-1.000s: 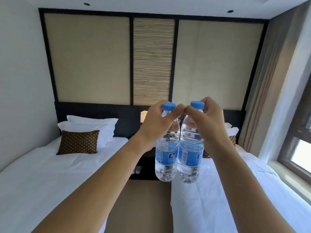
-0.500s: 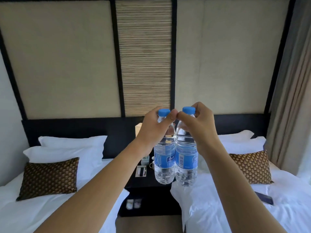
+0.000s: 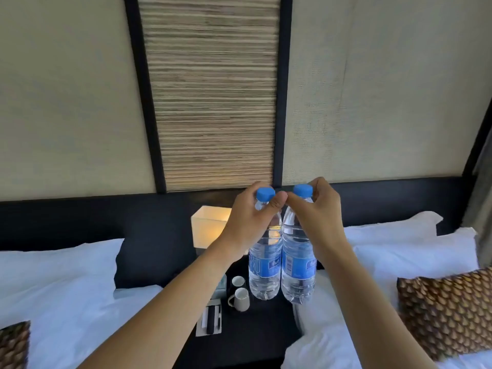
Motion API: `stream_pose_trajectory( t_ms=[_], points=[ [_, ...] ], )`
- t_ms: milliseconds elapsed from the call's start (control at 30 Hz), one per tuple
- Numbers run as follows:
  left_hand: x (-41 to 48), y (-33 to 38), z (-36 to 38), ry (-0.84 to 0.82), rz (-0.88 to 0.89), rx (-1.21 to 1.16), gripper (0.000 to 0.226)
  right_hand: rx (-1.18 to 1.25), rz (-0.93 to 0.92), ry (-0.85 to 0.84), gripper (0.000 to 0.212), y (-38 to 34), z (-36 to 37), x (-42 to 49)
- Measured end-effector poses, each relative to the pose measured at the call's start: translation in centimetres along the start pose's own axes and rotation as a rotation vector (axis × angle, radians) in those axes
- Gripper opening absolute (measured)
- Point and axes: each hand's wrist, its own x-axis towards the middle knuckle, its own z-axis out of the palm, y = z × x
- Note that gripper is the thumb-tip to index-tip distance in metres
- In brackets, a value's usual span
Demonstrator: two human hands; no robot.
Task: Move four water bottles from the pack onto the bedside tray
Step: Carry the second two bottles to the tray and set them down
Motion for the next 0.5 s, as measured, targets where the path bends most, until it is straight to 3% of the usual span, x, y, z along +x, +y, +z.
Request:
stream_pose_trajectory(
  t_ms=[167, 233, 300, 400, 500],
  points=[
    [10.2, -16.2, -1.6, -0.033, 0.014, -0.023, 0.041, -0.065, 0.027, 0.038, 0.039, 14.2, 6.4, 9.2],
    [12.7, -22.3, -1.3, -0.048, -0.007, -0.021, 0.033, -0.086, 0.035, 0.017, 0.038, 20.3, 8.1, 11.9],
    [14.7, -28.5, -0.6, -0.044, -0.029, -0.027, 0.029, -0.092, 0.047, 0.000, 0.039, 26.4, 9.3, 14.2],
    [15.7, -37.7, 1.4, -0.034, 0.007, 0.012, 0.042, -0.081, 0.030, -0.020, 0.037, 36.1, 10.1, 16.0],
    [15.0, -47.2, 3.9, -0.017, 0.068, 0.051, 0.035, -0.039, -0.013, -0.016, 0.040, 46.2, 10.3, 16.0]
  ],
)
